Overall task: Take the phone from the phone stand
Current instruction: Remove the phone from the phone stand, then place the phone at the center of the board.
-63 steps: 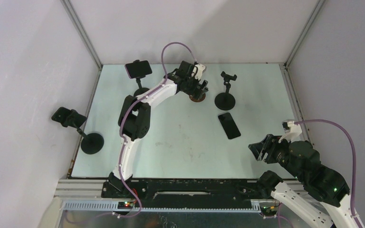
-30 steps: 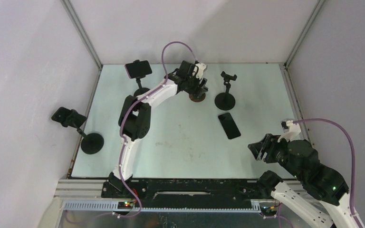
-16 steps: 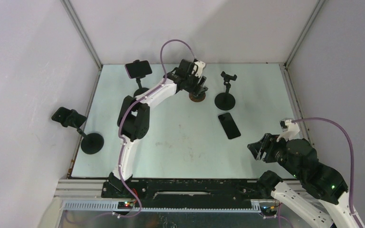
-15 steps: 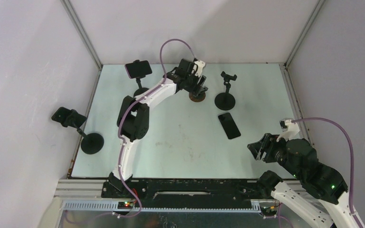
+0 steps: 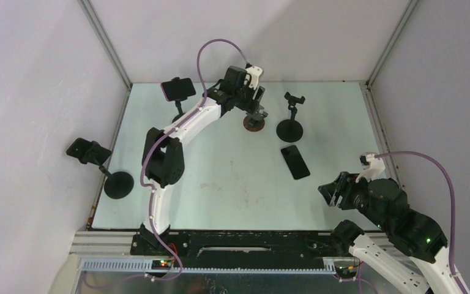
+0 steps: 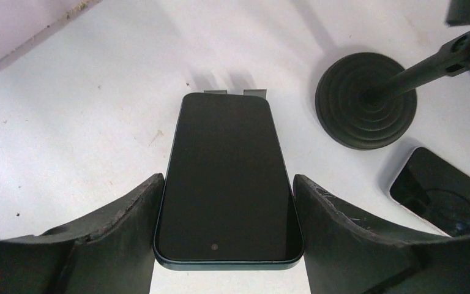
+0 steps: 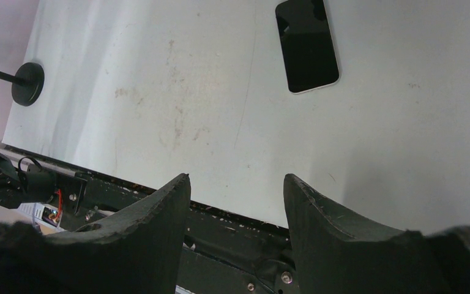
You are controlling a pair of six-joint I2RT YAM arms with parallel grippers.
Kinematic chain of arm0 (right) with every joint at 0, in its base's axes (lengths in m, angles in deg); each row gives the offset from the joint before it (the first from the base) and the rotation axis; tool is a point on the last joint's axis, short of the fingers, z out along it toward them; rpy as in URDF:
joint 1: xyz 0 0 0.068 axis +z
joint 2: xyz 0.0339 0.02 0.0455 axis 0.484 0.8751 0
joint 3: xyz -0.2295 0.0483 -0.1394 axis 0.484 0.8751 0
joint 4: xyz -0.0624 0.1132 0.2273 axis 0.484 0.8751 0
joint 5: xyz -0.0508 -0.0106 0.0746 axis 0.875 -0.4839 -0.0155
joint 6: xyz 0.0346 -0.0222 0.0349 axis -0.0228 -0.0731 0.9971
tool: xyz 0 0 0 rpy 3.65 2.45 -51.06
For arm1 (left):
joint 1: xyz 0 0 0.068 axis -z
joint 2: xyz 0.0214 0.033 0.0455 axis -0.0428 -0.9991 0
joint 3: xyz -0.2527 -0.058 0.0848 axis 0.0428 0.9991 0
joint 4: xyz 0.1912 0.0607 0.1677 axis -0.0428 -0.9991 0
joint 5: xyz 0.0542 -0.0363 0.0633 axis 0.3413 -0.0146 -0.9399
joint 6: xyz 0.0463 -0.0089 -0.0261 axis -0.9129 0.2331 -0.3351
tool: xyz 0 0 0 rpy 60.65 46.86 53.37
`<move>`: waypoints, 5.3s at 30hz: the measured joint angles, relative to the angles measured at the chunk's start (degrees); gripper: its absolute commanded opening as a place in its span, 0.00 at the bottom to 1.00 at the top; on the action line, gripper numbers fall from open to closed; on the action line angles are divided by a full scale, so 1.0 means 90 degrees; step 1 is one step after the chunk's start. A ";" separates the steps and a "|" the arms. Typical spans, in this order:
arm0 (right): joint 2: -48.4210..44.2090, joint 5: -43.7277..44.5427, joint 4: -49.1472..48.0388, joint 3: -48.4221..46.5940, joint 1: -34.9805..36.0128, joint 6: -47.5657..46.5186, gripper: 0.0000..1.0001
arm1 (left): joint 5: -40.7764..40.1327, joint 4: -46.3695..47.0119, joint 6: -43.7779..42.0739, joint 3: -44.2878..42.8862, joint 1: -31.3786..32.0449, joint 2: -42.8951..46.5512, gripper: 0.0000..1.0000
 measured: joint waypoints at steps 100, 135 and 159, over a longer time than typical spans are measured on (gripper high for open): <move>-0.0066 0.0000 0.0007 0.0000 0.0000 -0.0002 0.60 | 0.4561 -0.3538 -0.7128 0.0658 0.1496 -0.0078 0.00; -0.0061 -0.0005 0.0034 0.0000 0.0000 -0.0002 0.60 | 0.3128 -0.4136 -0.6776 -0.0129 0.1843 -0.0937 0.13; -0.0017 -0.0010 0.0036 0.0000 0.0000 -0.0019 0.60 | 0.1639 -0.3021 -0.6290 0.0561 0.2047 -0.0937 0.80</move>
